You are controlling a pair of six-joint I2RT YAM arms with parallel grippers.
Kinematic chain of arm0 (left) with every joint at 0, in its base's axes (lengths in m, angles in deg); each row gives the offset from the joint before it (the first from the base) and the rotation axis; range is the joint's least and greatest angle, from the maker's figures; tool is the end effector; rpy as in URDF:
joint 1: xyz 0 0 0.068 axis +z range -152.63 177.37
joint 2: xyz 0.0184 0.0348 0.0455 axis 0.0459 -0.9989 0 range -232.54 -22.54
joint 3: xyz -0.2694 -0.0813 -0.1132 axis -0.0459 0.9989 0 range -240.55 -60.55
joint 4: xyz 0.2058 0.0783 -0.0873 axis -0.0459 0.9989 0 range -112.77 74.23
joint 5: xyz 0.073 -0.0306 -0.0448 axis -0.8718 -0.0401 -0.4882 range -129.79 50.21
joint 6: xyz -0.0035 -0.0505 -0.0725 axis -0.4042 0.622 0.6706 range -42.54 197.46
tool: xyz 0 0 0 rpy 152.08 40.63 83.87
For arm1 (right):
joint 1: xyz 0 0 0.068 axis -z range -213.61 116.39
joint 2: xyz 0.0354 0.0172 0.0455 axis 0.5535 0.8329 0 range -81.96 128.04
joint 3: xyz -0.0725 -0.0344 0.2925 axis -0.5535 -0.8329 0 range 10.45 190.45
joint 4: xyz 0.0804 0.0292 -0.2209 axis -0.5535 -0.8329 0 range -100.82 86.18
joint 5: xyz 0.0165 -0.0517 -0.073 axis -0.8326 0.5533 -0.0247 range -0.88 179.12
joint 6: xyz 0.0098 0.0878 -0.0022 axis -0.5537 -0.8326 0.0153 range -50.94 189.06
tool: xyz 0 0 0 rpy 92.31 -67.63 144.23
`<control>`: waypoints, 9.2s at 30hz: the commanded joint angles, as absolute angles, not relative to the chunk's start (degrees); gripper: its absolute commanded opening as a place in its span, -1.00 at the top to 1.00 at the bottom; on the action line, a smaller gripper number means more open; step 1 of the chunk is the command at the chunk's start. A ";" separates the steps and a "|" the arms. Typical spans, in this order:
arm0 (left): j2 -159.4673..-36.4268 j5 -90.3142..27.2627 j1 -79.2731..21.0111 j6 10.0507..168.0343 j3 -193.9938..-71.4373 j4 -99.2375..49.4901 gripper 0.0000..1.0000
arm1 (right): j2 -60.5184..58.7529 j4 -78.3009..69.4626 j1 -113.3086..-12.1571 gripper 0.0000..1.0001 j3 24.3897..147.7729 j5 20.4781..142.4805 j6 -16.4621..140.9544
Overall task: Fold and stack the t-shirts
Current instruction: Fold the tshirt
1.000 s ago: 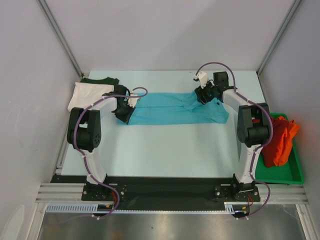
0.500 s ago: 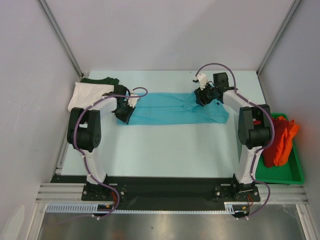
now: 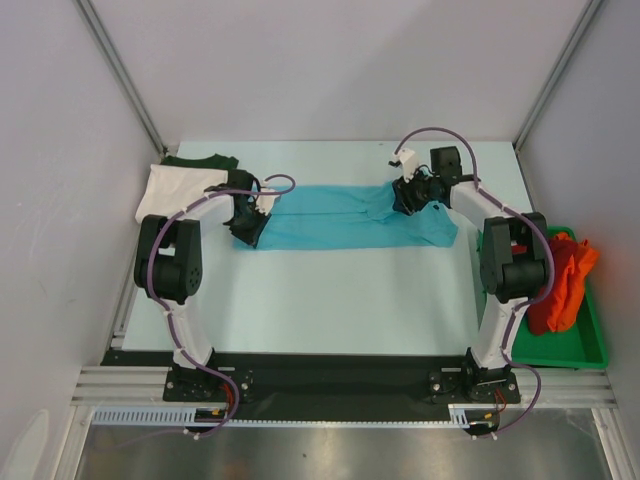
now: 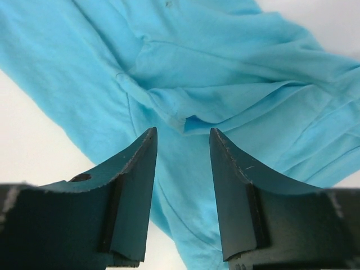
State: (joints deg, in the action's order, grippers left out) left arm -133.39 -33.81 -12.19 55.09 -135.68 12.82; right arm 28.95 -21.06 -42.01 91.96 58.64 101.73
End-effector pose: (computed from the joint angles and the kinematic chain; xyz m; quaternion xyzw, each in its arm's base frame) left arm 0.3798 -0.0723 0.1665 0.2792 0.9450 -0.0331 0.1670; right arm 0.4320 0.1042 0.2315 -0.4055 0.8055 0.1640 0.3998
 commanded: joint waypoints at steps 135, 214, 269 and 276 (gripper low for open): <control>-116.50 -40.23 -20.65 39.05 -120.14 26.80 0.99 | 51.19 -20.70 -38.18 -0.33 115.21 76.29 87.43; -132.24 -16.41 -60.64 48.82 -141.14 31.89 0.99 | 72.47 -24.74 -37.04 -0.45 159.53 65.74 66.51; -126.95 -17.19 -23.99 55.05 -132.27 27.94 0.12 | 47.85 -31.34 -29.74 -0.19 117.24 69.61 73.45; -125.81 -16.67 -23.20 55.31 -131.04 28.12 0.13 | 51.89 -31.51 -29.74 0.07 118.20 67.94 73.89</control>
State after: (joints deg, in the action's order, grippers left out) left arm -127.27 -17.57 -23.25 56.40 -131.48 28.85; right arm 50.63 -31.51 -29.77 117.14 69.04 72.92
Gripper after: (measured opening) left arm 0.439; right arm 0.493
